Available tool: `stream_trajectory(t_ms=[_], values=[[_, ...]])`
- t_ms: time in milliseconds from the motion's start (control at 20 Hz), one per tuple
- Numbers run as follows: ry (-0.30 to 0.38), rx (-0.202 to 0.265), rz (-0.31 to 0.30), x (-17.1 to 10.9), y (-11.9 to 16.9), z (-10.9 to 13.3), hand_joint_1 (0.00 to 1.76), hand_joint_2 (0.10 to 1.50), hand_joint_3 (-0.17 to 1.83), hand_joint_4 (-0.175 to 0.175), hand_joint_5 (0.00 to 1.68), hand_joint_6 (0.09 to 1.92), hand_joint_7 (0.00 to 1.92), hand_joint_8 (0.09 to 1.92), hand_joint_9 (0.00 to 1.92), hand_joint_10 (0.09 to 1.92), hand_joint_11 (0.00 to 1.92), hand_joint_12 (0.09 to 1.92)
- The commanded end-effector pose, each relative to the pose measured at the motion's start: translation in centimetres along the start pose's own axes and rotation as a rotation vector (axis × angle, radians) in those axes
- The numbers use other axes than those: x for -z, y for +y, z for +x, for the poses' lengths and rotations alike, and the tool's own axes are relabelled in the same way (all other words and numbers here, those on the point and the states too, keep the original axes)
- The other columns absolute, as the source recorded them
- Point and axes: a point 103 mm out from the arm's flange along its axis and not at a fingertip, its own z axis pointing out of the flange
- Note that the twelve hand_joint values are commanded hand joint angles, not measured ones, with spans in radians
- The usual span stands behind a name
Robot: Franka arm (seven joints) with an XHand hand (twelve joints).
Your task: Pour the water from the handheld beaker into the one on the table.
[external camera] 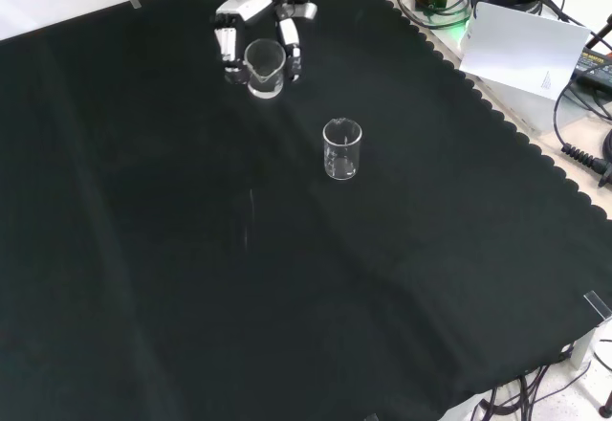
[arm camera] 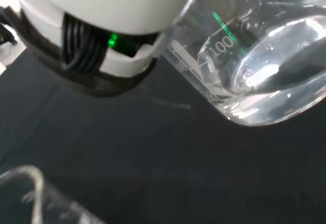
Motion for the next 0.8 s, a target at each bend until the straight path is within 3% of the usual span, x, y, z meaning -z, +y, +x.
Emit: stream_trajectory(t_ms=[50, 800], values=[[-0.068, -0.015, 0.101, -0.1, -4.6, 2.8, 1.33, 0.60, 0.67, -0.175, 1.38, 0.45, 1.43, 0.42, 1.67, 0.35, 1.44, 0.69], [-0.254, -0.007, 0.313, -2.4, -4.5, 6.1, 1.33, 0.58, 0.69, -0.175, 1.41, 0.41, 1.46, 0.37, 1.70, 0.32, 1.47, 0.68]])
